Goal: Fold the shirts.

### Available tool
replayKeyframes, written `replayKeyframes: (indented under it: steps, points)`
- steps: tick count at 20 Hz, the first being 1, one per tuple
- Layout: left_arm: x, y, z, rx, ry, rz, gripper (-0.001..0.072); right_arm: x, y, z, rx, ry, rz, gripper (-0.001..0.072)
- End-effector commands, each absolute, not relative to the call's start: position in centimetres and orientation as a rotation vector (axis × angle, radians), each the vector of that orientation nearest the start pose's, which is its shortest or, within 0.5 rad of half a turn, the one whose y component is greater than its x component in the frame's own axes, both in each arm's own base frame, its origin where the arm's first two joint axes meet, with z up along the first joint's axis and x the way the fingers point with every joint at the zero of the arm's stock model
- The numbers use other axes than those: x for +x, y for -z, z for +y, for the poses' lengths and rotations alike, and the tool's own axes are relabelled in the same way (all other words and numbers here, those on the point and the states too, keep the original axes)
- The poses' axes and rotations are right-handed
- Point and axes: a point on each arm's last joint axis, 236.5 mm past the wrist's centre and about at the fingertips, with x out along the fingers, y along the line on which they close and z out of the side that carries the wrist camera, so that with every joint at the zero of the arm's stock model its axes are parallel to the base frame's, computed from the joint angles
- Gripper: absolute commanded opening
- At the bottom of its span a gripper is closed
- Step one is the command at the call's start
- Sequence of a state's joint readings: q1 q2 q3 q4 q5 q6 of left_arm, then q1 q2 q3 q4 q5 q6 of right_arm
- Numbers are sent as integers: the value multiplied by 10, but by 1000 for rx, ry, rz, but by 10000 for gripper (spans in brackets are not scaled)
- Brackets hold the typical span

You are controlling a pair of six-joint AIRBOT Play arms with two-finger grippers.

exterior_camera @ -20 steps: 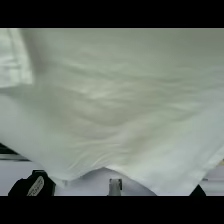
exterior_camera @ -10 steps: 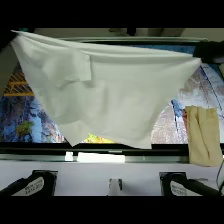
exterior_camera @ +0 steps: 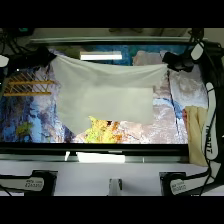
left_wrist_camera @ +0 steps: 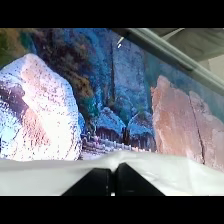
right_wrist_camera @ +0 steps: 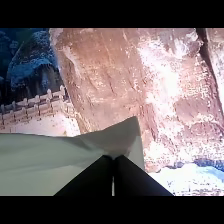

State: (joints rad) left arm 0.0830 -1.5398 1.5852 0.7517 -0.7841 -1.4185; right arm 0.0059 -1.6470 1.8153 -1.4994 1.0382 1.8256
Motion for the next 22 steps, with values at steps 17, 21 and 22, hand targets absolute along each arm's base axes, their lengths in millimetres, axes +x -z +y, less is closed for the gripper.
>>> replayKeyframes:
  steps: [17,21,22]
  points:
    - [373,66,11,-638,175,1611,371,372,-9,-53,518,20,1589,411]
    - [378,93,16,-653,111,1563,382,370,-11,-38,549,-30,1577,412]
    - [381,94,16,-648,108,1553,382,371,-11,-38,552,-32,1572,412]
